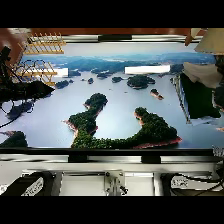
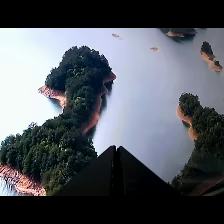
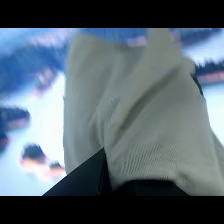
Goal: Fold the shirts.
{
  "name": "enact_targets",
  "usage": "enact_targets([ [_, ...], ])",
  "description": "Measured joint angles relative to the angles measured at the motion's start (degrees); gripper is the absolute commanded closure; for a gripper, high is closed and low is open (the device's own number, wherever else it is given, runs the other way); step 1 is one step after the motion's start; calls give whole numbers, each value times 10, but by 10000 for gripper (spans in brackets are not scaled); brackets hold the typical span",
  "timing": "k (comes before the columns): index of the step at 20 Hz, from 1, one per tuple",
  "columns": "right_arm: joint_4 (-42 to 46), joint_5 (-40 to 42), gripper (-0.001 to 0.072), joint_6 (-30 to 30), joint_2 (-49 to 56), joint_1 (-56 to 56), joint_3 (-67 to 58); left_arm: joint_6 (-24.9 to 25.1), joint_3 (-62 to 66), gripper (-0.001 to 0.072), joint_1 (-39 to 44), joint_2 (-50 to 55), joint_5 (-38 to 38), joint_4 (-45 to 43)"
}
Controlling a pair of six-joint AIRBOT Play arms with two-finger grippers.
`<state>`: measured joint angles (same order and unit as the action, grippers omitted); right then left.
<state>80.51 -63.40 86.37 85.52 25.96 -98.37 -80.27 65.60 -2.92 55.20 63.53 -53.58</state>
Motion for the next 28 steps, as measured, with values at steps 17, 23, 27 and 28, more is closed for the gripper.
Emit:
enact_targets([
  [17,168,-158,159,85,10,7,136,0,0,678,0,0,2,0],
  [23,227,-155,163,99,-68,6,94,-48,37,680,31,31,99,-128],
  [27,216,-107,162,111,-141,-56,65,-78,116,527,108,108,169,-311],
  [28,207,-97,162,111,-151,-89,62,-87,141,188,127,135,178,-340],
])
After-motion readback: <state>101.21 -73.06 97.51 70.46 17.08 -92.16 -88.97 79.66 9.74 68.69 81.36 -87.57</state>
